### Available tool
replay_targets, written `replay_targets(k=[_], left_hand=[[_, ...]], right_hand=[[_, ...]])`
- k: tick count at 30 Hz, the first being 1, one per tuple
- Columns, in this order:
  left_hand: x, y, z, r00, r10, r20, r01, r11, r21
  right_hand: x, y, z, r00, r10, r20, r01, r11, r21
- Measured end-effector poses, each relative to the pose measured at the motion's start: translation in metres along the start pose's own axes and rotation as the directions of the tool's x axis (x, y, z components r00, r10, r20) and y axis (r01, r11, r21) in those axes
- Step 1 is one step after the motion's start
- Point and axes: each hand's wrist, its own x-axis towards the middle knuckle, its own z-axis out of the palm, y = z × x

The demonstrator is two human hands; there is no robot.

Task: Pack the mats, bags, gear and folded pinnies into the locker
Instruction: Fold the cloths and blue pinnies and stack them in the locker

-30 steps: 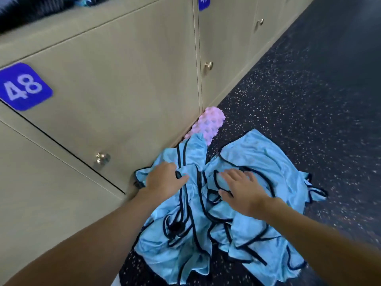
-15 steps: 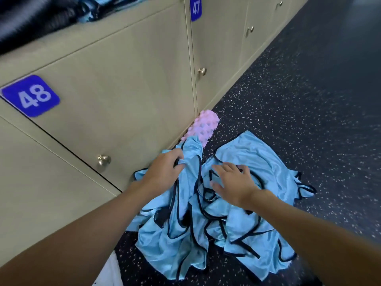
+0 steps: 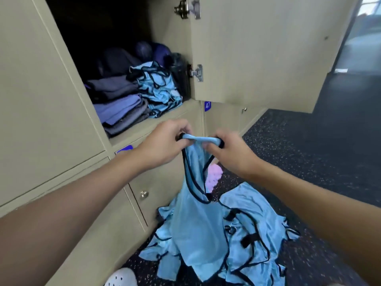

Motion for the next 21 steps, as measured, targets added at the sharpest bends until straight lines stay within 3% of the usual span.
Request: replay_targets(k=[3,8,13,21], left_hand=[[-0.010,0.037,-0.031,0.993,0.033,-0.116,-0.039,0.998,-0.050],[-0.026,0.080,-0.052,0.966,0.019,-0.256,-0.082,0.968,-0.238],[-0.037,0.085,-0.039,0.988,-0.006,-0.154,-0.044,0.947,-0.317],[-0.038,0.065,-0.005,0.997,-0.027,-0.077,-0.008,0.905,-0.426]], right_hand=[[-0.007,-0.042,-0.027,0.995,-0.069,-0.065,0.069,0.998,-0.003],[-0.018,-0.076,-0.046,0.973,-0.110,-0.203,0.140,0.980,0.138],[-0.029,-0.067,-0.042,0.980,-0.090,-0.176,0.126,0.970,0.206],[-0.025,-0.045,-0.038,0.994,-0.062,-0.094,0.076,0.986,0.151]])
